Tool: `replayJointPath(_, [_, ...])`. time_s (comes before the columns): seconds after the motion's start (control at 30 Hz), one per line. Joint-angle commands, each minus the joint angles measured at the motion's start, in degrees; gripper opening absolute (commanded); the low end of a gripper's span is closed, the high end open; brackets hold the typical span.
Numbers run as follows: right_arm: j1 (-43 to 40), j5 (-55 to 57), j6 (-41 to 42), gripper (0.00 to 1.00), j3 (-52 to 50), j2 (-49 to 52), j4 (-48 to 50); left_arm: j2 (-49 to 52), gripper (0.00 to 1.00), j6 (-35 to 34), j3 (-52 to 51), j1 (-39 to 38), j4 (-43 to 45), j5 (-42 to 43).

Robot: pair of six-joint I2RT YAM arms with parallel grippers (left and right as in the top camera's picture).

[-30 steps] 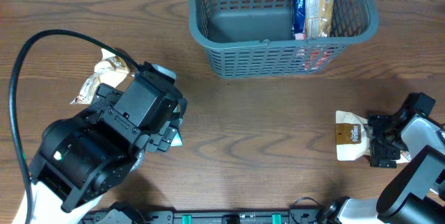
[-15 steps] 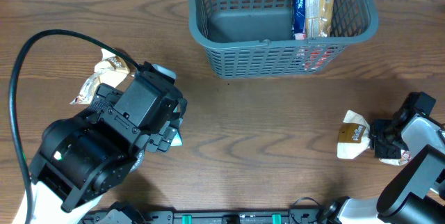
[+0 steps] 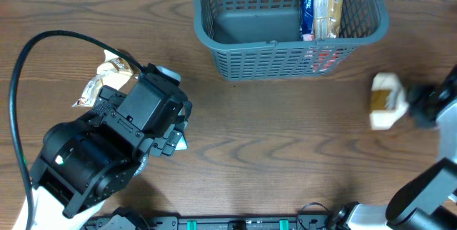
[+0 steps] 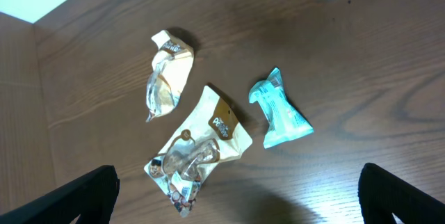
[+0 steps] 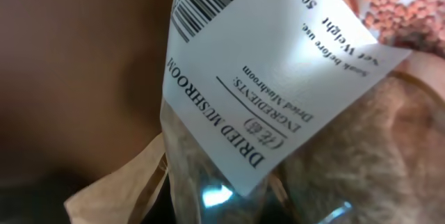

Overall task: Pack container
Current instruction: 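Lift the mushroom bag and carry it over the basket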

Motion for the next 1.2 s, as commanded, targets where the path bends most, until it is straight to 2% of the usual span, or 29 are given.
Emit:
replayJointPath(0.0, [-0.4,-3.8,-9.2,0.01,12.9,-4.6,-1.6,0.2,0.99,-0.5,0.0,0.0,-0.1,-0.7])
replayJointPath(0.1, [-0.3,-12.8,-13.6,0.01,24.3,-5.4,-1.5,0.2,0.98,-0.5,0.0,0.0,-0.1,-0.7])
replayJointPath(0.2, [0.6,-21.0,-14.6,0.01,33.6,-5.4,0.7,0.2,0.98,-0.5,0.0,0.0,-0.1,-0.7])
replayJointPath(0.33, [4.4,-26.3,-14.9,0.01,40.0,-5.4,6.8,0.2,0.99,-0.5,0.0,0.0,0.5,-0.7])
replayJointPath(0.5, [14.5,-28.9,-23.4,0.01,40.6,-5.0,12.8,0.2,0.99,-0.5,0.0,0.0,1.0,-0.7])
replayJointPath(0.67, [25.7,-27.5,-37.1,0.01,40.6,-2.0,7.5,0.2,0.99,-0.5,0.0,0.0,1.0,-0.7])
replayJointPath(0.77, [29.4,-22.3,-41.7,0.01,40.6,0.7,2.2,0.2,0.99,-0.5,0.0,0.0,0.9,0.3])
replayJointPath(0.9, [31.4,-20.8,-44.9,0.05,40.6,5.2,-2.5,0.2,0.99,-0.5,0.0,0.0,0.9,1.2])
replayJointPath(1.17, [32.3,-20.7,-51.3,0.04,40.6,13.6,-9.3,0.2,0.99,-0.5,0.0,0.0,0.9,1.2])
